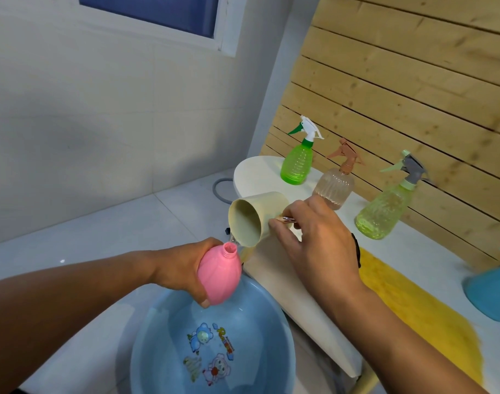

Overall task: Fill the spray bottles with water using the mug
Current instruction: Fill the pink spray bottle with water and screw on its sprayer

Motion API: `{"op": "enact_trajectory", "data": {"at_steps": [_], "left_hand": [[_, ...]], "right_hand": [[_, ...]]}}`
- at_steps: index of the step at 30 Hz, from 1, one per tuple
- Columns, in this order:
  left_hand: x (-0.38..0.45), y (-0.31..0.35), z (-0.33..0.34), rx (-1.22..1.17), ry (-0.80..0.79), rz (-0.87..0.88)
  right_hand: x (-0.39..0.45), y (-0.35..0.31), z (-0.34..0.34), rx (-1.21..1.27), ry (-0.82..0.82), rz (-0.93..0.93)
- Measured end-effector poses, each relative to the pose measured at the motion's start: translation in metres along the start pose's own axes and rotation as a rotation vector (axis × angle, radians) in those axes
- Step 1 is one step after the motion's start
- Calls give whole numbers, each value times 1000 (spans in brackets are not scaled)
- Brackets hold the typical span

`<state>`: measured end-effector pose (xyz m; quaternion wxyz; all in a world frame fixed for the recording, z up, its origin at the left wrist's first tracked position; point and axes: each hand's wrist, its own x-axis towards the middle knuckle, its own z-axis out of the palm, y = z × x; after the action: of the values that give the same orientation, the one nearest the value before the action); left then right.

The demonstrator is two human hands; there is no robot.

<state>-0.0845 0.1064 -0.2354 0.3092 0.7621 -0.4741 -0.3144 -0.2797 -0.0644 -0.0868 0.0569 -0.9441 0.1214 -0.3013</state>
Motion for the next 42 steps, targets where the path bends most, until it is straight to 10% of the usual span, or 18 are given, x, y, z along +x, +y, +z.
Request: {"op": "enact_trajectory", "data": {"at_steps": [31, 42], "left_hand": [[1, 4, 0, -57, 15, -7], [-8, -14, -4, -77, -41, -53]], "right_hand": [[-8, -8, -2, -228, 145, -330], [-2, 5, 35, -152, -152, 119]]}}
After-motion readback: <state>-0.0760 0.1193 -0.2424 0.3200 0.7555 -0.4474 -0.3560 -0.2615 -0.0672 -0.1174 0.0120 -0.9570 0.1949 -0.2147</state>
